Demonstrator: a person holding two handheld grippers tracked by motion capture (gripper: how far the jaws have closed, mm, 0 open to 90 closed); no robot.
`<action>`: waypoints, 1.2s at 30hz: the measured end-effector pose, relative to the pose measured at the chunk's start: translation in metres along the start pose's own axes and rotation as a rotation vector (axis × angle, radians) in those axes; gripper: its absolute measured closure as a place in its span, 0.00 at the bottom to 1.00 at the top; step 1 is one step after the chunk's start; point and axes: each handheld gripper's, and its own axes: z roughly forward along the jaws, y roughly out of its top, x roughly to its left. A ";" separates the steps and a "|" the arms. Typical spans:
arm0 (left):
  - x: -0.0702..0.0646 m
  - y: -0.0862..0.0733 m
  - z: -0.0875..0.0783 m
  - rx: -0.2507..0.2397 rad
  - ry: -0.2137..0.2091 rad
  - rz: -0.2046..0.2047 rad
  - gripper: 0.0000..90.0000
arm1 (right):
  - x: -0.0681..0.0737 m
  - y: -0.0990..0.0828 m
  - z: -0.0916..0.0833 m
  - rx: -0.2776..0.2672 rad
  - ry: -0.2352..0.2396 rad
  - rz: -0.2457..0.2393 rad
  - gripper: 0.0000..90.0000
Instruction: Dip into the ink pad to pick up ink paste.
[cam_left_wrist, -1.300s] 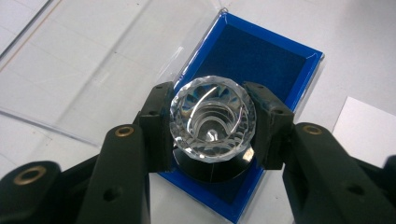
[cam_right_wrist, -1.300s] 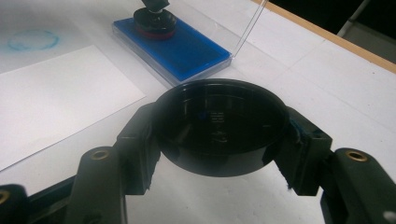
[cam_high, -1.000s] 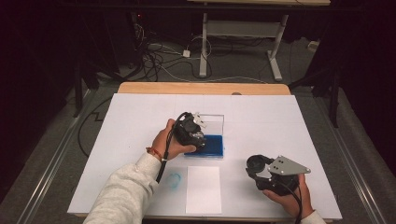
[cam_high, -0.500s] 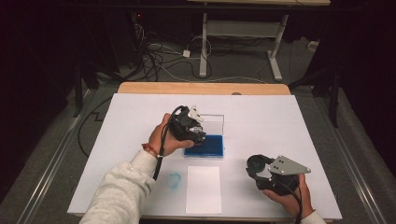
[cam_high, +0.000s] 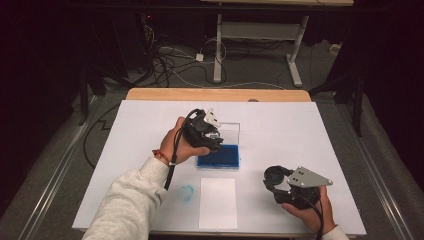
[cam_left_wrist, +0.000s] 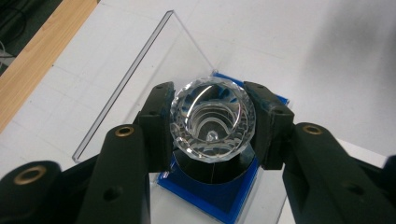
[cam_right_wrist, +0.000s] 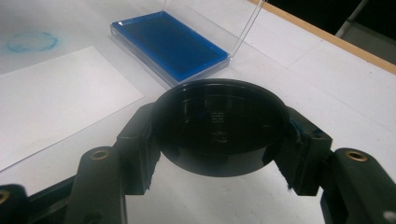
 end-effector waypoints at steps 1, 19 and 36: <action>-0.001 0.001 0.000 -0.001 0.001 -0.002 0.61 | 0.000 0.000 0.000 0.000 -0.001 0.000 0.43; -0.008 0.009 0.016 0.024 -0.048 0.017 0.61 | 0.001 0.000 0.000 0.005 0.002 0.003 0.43; -0.010 0.002 0.061 0.097 -0.087 0.005 0.61 | 0.001 -0.001 0.003 0.016 0.007 -0.001 0.43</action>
